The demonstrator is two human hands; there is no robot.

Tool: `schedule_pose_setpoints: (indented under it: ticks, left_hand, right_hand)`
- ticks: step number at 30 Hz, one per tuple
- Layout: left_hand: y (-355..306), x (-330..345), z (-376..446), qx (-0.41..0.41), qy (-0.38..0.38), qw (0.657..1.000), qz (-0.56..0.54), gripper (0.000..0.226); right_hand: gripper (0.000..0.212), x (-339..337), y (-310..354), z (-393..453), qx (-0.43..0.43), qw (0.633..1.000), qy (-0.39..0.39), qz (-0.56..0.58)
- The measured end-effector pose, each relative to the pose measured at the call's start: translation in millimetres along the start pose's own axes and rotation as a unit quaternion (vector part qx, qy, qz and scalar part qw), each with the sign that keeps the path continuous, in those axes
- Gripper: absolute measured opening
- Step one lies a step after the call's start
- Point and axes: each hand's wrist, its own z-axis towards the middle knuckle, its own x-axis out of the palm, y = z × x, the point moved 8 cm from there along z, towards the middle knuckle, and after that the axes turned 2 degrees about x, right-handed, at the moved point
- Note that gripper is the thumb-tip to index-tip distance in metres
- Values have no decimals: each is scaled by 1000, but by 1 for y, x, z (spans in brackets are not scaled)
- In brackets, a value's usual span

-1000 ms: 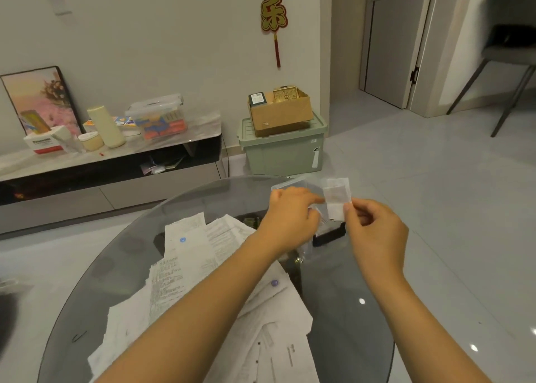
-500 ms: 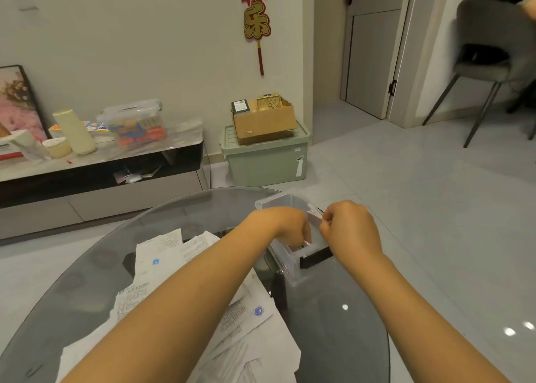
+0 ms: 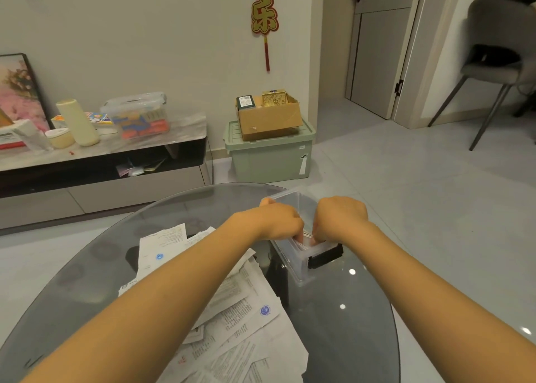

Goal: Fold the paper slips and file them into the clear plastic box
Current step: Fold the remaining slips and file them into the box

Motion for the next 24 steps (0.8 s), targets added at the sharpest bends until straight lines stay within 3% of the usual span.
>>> schedule_pose_setpoints:
  ticks: [2, 6, 11, 13, 24]
  left_hand:
    - [3, -3, -5, -1, -44, 997, -63, 43]
    - [6, -10, -11, 14, -128, 979, -156, 29]
    - [-4, 9, -4, -9, -33, 999, -12, 45]
    - [-7, 10, -4, -23, -35, 999, 12, 47]
    - [-19, -18, -37, -11, -113, 991, -65, 47]
  right_hand:
    - [32, 4, -3, 2, 3, 999, 18, 28]
    - [38, 5, -2, -1, -2, 1000, 3, 10]
    - [26, 3, -6, -5, 2, 998, -13, 56]
    - [21, 1, -8, -8, -3, 996, -35, 78]
    - [22, -16, -39, -55, -8, 951, -132, 281]
